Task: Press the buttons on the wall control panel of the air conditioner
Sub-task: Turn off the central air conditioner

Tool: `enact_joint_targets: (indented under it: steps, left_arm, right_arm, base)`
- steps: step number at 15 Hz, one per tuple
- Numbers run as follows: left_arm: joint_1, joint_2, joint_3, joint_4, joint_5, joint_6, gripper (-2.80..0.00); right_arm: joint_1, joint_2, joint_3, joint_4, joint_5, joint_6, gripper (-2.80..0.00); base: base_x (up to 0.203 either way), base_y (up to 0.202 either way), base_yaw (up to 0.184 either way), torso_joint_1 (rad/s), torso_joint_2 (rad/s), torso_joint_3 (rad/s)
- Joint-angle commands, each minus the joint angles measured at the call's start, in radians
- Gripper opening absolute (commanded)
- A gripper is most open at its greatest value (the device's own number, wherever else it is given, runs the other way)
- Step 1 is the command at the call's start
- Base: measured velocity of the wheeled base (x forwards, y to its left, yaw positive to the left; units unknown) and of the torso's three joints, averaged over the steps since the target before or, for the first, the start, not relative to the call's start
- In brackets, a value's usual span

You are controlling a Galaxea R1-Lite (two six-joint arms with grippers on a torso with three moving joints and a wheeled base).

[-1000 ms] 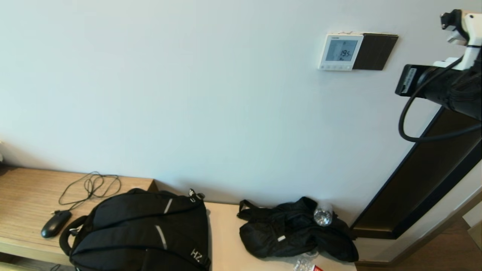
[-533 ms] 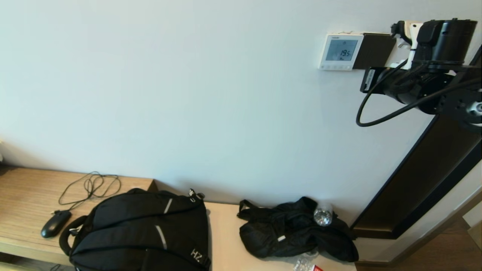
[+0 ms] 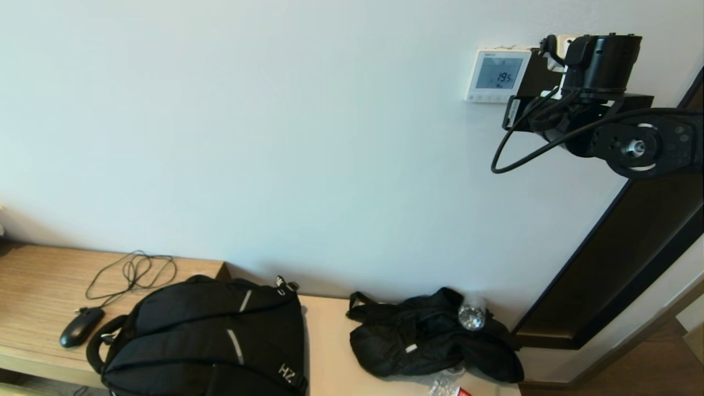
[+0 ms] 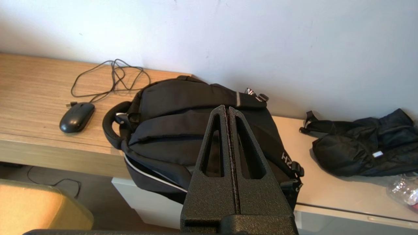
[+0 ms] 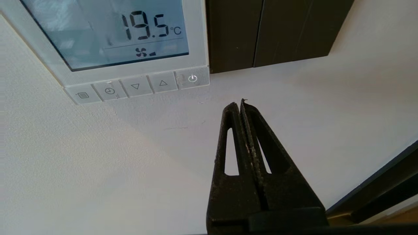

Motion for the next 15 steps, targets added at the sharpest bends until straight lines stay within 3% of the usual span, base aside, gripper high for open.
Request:
enact_joint_targets:
  steps: [1,15]
  left_arm:
    - [0.0,0.0,0.0,0.0,0.0,-0.001,-2.8]
    - [0.0,0.0,0.0,0.0,0.0,-0.001,-2.8]
  right_arm:
    - [0.008,0.021,-0.019,-0.002,-0.002,0.0,-2.8]
    - [0.013,0.088,-0.121,-0.001,-0.008,0.0,-2.8]
  base:
    - [0.0,0.0,0.0,0.0,0.0,0.0]
    - [0.0,0.0,0.0,0.0,0.0,0.0]
